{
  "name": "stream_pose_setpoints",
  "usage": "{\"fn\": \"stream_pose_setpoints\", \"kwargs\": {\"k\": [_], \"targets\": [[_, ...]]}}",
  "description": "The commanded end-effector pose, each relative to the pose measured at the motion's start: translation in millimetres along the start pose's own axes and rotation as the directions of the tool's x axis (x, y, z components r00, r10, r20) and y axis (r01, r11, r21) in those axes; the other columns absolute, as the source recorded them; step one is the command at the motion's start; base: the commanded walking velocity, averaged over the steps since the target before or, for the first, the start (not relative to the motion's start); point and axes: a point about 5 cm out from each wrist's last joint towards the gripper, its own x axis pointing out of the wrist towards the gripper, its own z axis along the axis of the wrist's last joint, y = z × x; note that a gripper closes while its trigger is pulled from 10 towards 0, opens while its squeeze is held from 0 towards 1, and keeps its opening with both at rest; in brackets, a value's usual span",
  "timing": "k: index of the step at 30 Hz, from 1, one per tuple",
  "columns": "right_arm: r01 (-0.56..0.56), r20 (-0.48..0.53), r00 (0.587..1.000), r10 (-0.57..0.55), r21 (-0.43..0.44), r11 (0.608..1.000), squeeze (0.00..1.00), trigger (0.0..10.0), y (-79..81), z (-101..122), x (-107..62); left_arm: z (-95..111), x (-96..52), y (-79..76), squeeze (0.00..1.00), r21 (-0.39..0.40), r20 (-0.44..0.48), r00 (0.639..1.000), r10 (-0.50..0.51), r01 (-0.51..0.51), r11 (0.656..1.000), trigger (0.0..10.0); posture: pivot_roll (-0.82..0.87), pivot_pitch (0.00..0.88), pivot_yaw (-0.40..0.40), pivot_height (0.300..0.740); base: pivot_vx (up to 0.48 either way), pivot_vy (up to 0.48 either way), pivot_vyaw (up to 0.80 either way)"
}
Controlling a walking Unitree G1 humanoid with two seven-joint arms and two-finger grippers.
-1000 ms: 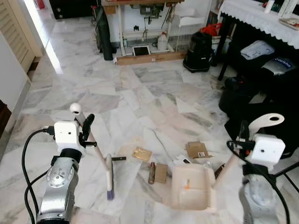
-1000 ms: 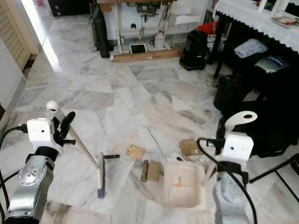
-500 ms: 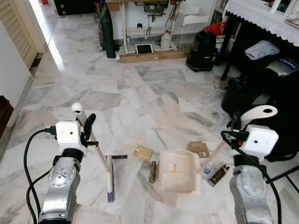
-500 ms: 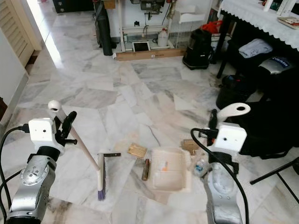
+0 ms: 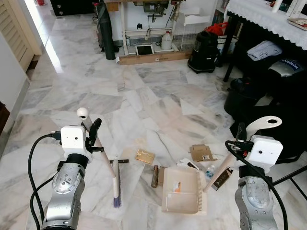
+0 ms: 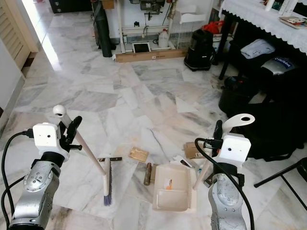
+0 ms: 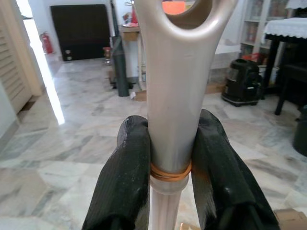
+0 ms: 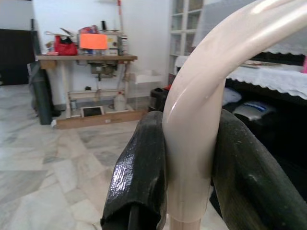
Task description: Sweep floor
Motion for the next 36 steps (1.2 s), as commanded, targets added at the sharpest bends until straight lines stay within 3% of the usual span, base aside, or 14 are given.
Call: {"fn": "stream_pose_setpoints", "kwargs": {"k": [1,23,36], "targets": [[-0.009,0.056,0.998,0.008,0.010,1.000,0.00,10.0,2.6,10.0,0.5,10.2,0.1,-0.5,0.00,0.028,0.045,0.999,-0.015,0.014,1.000,10.0,0.03,0.012,-0.004,0.740,0.000,0.000,0.56],[-0.031,0.075,0.997,0.029,0.026,0.999,0.00,10.0,8.4,17.3,7.8,9.6,-1.4,-5.0,0.00,0.027,0.039,0.999,-0.008,0.007,1.000,10.0,0.04,0.078,-0.005,0.740,0.000,0.000,0.53],[-0.037,0.071,0.997,0.035,0.032,0.999,0.00,10.0,9.3,17.2,8.5,10.6,-1.0,-5.0,0.00,0.030,0.038,0.999,-0.006,0.005,1.000,10.0,0.04,0.092,-0.008,0.740,0.000,0.000,0.80]]}}
